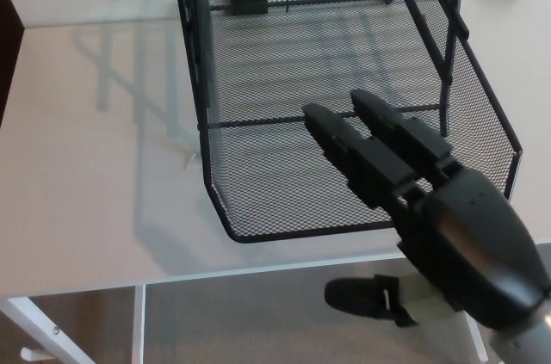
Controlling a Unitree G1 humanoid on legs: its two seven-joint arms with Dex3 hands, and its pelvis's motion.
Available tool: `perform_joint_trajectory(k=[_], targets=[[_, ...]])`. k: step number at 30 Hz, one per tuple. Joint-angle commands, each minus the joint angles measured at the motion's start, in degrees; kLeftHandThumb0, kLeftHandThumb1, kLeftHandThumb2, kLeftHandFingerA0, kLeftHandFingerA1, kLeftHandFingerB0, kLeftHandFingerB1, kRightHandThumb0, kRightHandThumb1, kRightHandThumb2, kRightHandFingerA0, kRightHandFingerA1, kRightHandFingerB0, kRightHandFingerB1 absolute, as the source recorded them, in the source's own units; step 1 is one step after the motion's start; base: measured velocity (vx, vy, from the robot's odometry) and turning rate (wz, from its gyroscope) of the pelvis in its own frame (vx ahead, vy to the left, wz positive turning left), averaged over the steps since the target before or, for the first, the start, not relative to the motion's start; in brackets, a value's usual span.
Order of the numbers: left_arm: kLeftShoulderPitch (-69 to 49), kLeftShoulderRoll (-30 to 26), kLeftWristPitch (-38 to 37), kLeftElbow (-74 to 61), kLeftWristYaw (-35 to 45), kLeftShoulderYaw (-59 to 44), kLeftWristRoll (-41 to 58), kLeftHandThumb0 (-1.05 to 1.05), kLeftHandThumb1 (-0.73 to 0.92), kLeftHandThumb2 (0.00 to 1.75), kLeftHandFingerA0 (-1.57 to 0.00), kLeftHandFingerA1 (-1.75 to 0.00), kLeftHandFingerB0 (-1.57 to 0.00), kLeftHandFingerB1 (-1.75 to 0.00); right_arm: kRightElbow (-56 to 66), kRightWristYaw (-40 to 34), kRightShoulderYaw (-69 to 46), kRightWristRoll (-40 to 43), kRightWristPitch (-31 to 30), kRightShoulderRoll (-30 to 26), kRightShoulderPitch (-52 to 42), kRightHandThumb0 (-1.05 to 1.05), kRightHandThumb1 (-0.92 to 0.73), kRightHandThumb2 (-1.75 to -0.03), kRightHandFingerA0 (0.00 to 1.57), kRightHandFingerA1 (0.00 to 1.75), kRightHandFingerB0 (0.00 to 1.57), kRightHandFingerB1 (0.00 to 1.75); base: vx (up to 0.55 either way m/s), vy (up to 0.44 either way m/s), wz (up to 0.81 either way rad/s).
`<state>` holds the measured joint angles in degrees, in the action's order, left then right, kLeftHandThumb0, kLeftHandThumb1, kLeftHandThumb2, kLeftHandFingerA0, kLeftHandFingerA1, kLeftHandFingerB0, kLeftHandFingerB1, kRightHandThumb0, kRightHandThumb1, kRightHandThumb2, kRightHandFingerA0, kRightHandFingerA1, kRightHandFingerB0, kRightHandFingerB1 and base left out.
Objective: The robot walk towards a table in front and then pushes a layer of a file tray back to its original position using its right hand
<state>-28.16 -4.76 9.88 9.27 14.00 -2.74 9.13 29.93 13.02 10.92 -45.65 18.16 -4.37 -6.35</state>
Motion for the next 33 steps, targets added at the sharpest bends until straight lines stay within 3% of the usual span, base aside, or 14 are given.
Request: perform_joint_trajectory(k=[1, 2, 3, 4, 5, 14, 17, 33], targets=[[0.33, -2.71, -1.60, -1.13, 0.31, 0.24, -2.23, -0.30, 0.51, 0.74, -0.53, -0.55, -0.42, -0.50, -10.71, 0.20, 3.78, -24.31, -14.56, -0.07, 8.41, -0.82, -0.55, -0.86, 0.00, 0.00, 0.00, 0.05, 0.00, 0.000, 0.00], [0.34, -2.77, -1.57, -1.23, 0.39, 0.22, -2.18, -0.30, 0.51, 0.74, -0.53, -0.55, -0.42, -0.50, -11.08, 0.36, 4.04, -24.59, -15.00, -0.12, 8.64, -0.82, -0.55, -0.86, 0.00, 0.00, 0.00, 0.05, 0.00, 0.000, 0.00], [0.42, -2.72, -1.49, -1.48, 0.21, 0.25, -2.26, -0.22, 0.62, 0.58, -0.60, -0.46, -0.48, -0.41, -11.75, -0.18, 4.31, -25.03, -15.26, -0.36, 8.92, -0.83, -0.55, -0.86, 0.00, 0.00, 0.00, 0.05, 0.00, 0.000, 0.00], [0.44, -2.89, -1.51, -1.79, 0.36, 0.28, -2.28, -0.31, 0.51, 0.75, -0.53, -0.55, -0.42, -0.51, -12.24, -0.11, 4.56, -25.24, -15.68, -0.33, 9.10, -0.83, -0.55, -0.86, 0.00, 0.00, 0.00, 0.05, 0.00, 0.000, 0.00], [0.55, -2.90, -1.29, -1.96, 0.25, 0.25, -2.29, -0.22, 0.61, 0.58, -0.60, -0.46, -0.47, -0.41, -12.87, -0.14, 4.89, -25.54, -16.17, -0.43, 9.29, -0.83, -0.55, -0.86, 0.00, 0.00, 0.00, 0.04, 0.00, 0.000, 0.00], [1.13, -2.76, -0.81, -1.86, 0.10, 0.04, -2.02, -0.21, 0.61, 0.58, -0.62, -0.47, -0.48, -0.40, -16.85, -1.76, 7.75, -29.58, -19.38, -1.85, 10.88, -0.82, -0.56, -0.91, 0.00, 0.06, 0.00, 0.08, 0.00, 0.000, 0.00], [1.61, -2.63, -0.68, -1.88, -0.08, 0.02, -2.08, -0.20, 0.60, 0.58, -0.63, -0.47, -0.49, -0.41, -17.40, -2.33, 8.75, -30.28, -20.07, -2.01, 11.74, -0.87, -0.58, -0.90, 0.00, 0.00, 0.00, 0.03, 0.00, 0.000, 0.00], [2.21, -3.65, -0.41, -3.07, 1.16, 0.93, -1.95, -0.24, 0.61, 0.58, -0.61, -0.46, -0.45, -0.40, -19.93, -2.76, 14.44, -32.72, -25.66, 0.00, 19.11, -0.86, -0.59, -0.89, 0.00, 0.00, 0.00, 0.02, 0.00, 0.000, 0.00]])
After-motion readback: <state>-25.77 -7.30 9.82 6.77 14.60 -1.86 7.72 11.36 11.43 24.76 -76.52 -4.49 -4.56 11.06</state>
